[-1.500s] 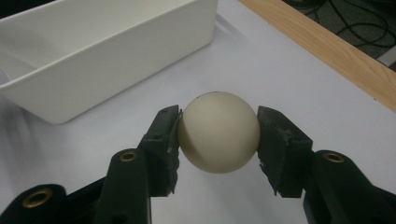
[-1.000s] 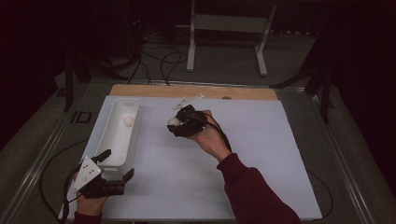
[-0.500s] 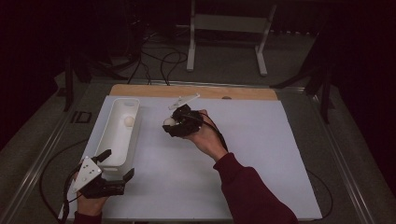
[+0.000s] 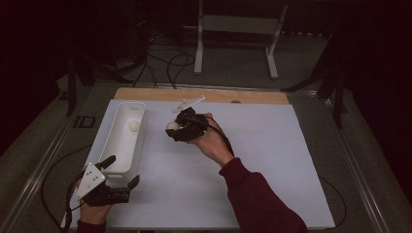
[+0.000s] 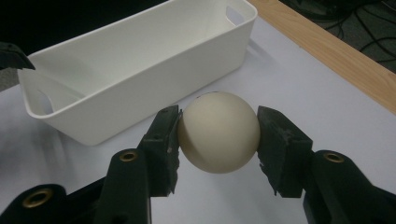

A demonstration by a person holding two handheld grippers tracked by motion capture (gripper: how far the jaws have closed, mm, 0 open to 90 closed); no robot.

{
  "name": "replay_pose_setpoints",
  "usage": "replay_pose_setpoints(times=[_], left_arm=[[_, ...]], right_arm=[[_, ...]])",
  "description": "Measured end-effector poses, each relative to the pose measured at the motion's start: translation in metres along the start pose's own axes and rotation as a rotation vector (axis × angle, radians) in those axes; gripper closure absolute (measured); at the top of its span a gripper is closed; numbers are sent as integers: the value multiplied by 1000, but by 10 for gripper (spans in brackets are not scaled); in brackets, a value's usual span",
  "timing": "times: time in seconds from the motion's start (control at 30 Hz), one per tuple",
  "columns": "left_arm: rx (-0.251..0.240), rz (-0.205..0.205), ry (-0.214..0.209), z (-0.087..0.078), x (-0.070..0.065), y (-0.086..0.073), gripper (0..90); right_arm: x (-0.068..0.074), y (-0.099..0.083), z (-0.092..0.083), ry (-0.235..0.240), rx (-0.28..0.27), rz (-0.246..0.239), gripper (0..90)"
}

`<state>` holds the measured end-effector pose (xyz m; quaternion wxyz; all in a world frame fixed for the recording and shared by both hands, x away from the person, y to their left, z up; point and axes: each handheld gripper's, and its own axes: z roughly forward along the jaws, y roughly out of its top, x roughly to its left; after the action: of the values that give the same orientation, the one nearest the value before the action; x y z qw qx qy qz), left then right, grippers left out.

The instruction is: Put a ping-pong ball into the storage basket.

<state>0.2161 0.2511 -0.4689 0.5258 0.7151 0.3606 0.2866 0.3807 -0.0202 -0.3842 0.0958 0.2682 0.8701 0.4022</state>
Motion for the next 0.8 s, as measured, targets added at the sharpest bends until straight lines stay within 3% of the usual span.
replay_pose_setpoints(times=[0.8], left_arm=[[-3, 2, 6, -2, 1, 0, 0]], right_arm=[[15, 16, 7, 48, -26, -22, 507]])
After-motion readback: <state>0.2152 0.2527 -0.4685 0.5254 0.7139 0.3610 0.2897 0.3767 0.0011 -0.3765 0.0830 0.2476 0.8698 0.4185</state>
